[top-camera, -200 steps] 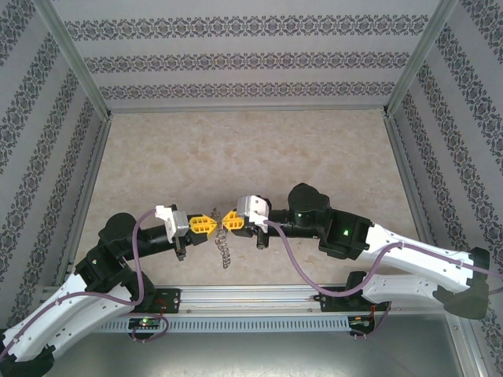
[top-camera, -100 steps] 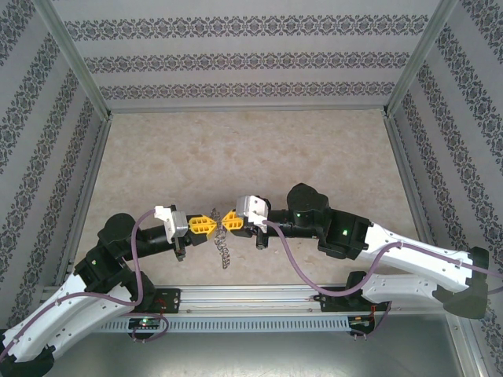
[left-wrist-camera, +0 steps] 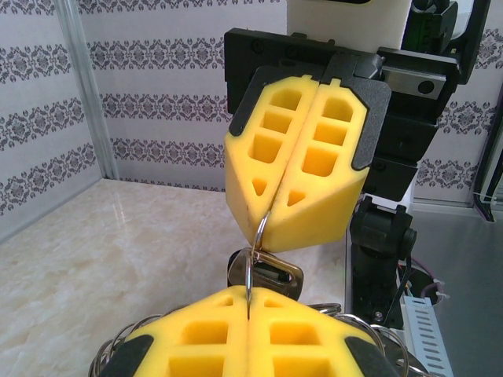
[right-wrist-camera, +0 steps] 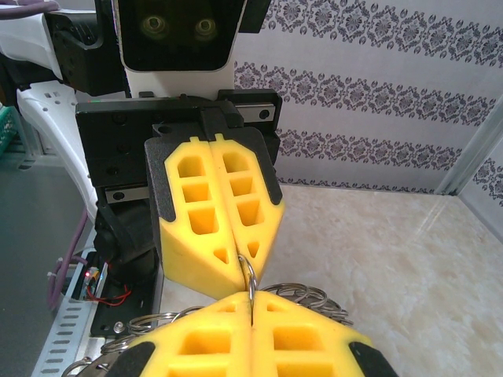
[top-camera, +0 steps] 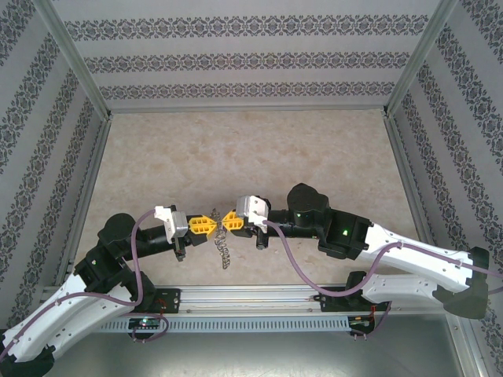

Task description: Put the keys on the keyring

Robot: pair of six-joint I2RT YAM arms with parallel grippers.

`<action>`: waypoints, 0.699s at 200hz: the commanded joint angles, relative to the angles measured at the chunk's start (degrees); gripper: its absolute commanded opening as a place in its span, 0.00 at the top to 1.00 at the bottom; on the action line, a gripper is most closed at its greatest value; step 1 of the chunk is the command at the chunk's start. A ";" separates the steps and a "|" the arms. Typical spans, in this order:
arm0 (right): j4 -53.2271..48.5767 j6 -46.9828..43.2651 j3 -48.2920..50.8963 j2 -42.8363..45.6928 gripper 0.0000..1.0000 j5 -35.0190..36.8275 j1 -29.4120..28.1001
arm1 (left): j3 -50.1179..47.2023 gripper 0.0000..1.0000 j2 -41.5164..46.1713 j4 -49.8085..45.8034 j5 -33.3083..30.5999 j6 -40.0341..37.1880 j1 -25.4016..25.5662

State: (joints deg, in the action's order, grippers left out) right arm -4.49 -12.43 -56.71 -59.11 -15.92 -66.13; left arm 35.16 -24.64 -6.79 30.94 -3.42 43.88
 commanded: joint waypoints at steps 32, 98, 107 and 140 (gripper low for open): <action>0.71 -0.75 -0.07 1.43 1.00 -0.69 0.49 | 2.00 1.00 1.06 3.47 1.02 -0.11 0.51; 0.27 -0.67 -0.06 1.12 1.00 0.20 0.54 | 2.20 1.00 1.35 3.18 1.03 -0.28 0.51; 0.34 -0.65 -0.07 1.08 1.00 0.11 0.49 | 2.20 1.00 1.35 3.29 0.99 -0.27 0.50; 0.34 -0.67 -0.58 0.31 1.00 -0.61 0.50 | 2.20 1.00 1.35 3.31 1.14 -0.27 0.51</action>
State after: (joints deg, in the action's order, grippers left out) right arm -4.47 -12.43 -56.71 -58.70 -15.92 -66.11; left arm 35.18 -24.21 -6.79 31.07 -3.42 43.88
